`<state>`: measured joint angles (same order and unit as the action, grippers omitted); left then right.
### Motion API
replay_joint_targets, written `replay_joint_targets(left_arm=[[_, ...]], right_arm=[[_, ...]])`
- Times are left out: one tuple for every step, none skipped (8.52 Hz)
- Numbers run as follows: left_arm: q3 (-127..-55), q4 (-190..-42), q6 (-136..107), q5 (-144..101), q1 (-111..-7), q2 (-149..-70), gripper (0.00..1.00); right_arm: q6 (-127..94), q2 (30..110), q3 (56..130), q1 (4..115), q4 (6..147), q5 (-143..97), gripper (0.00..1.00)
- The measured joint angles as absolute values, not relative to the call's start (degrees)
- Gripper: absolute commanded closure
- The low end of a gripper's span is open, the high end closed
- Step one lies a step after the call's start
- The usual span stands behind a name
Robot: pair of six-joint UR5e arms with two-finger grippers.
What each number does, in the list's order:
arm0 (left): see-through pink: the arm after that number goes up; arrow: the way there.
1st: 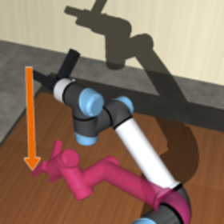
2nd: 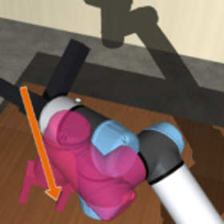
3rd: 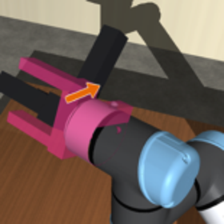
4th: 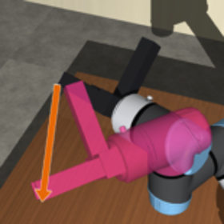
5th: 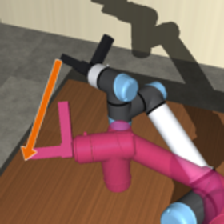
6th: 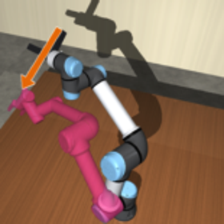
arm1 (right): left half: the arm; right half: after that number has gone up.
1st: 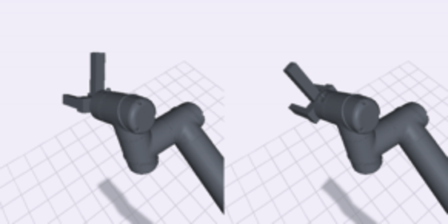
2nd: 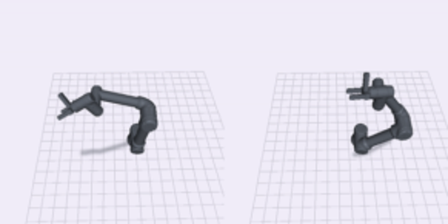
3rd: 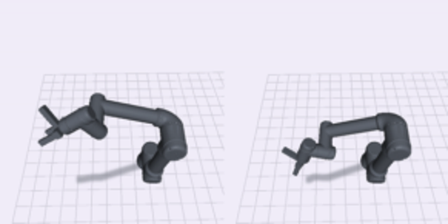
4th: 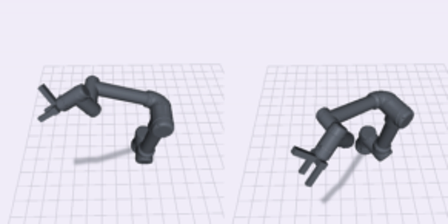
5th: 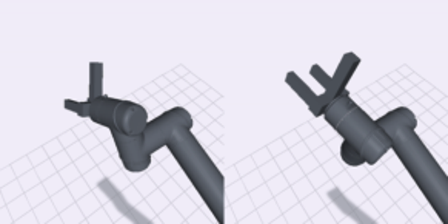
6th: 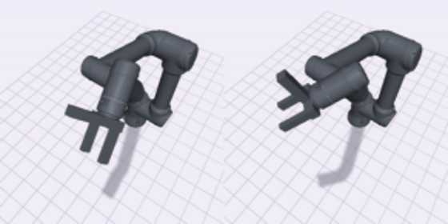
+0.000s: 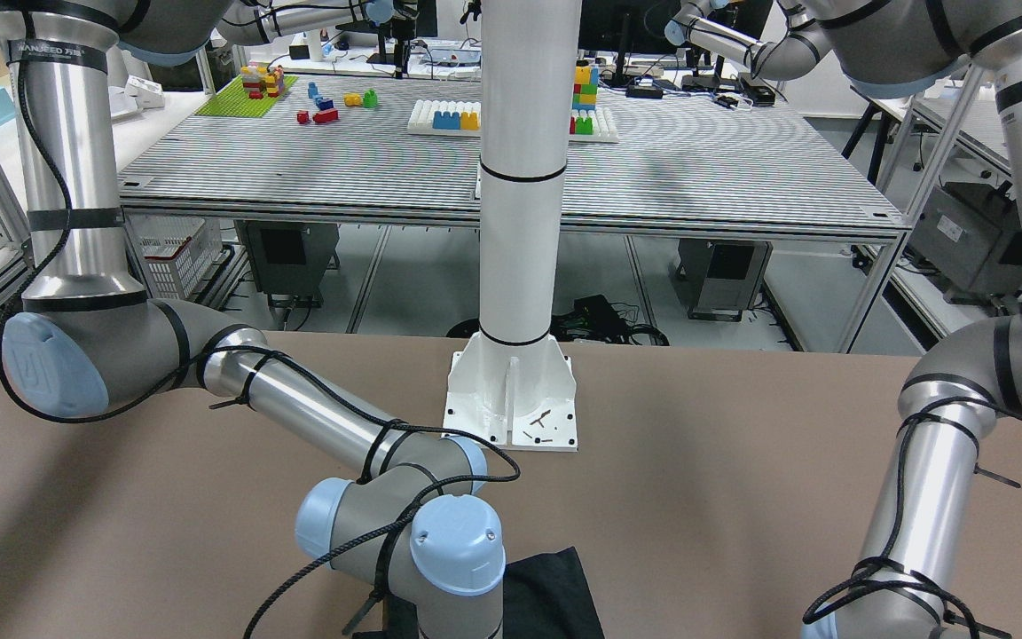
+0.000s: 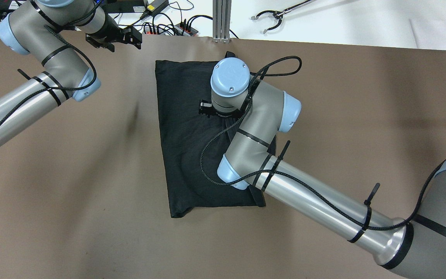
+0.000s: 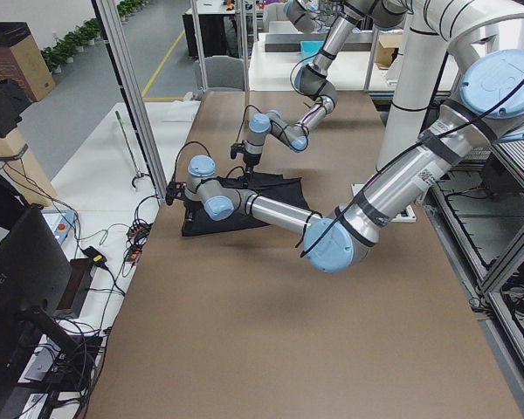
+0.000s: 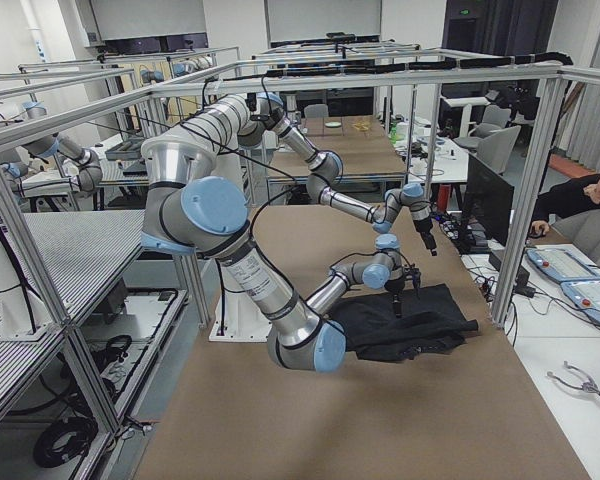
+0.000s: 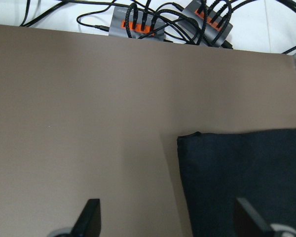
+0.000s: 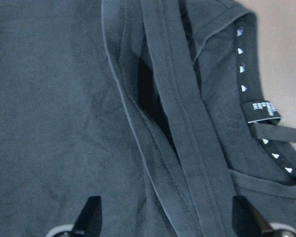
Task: Fold clothes
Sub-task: 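Press the folded shirt with the right gripper while the left arm withdraws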
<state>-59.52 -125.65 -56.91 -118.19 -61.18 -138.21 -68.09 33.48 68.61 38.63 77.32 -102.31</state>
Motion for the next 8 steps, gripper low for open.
replay_joint_targets(left_arm=[[-60.5, -125.7, -56.9, -117.3, -60.7, -137.6, 0.06], [-61.1, -125.7, -56.9, -116.5, -60.3, -137.1, 0.06], [-61.5, -125.7, -56.9, -116.1, -60.0, -136.8, 0.06], [-61.6, -125.7, -56.9, -115.7, -59.6, -136.7, 0.06], [-61.7, -125.7, -56.9, -115.2, -59.1, -136.6, 0.06], [-61.6, -125.7, -56.9, -114.7, -58.6, -136.6, 0.06], [-61.6, -125.7, -56.9, -114.5, -58.4, -136.6, 0.06], [-61.6, -125.7, -56.9, -114.3, -58.3, -136.5, 0.06]], right_arm=[[-65.2, 33.0, 66.8, 37.6, 76.1, -100.7, 0.53], [-63.1, 33.0, 65.6, 37.1, 75.0, -99.7, 0.64], [-62.0, 33.1, 64.5, 36.7, 73.6, -98.8, 0.72], [-61.3, 33.2, 63.4, 36.4, 72.2, -97.8, 0.84], [-60.6, 33.3, 62.8, 36.3, 71.3, -96.9, 0.95], [-60.2, 33.3, 62.4, 36.3, 70.8, -96.4, 0.96], [-59.9, 33.3, 62.3, 36.3, 70.6, -96.1, 0.97], [-59.4, 33.3, 62.3, 36.6, 70.5, -96.0, 0.99]])
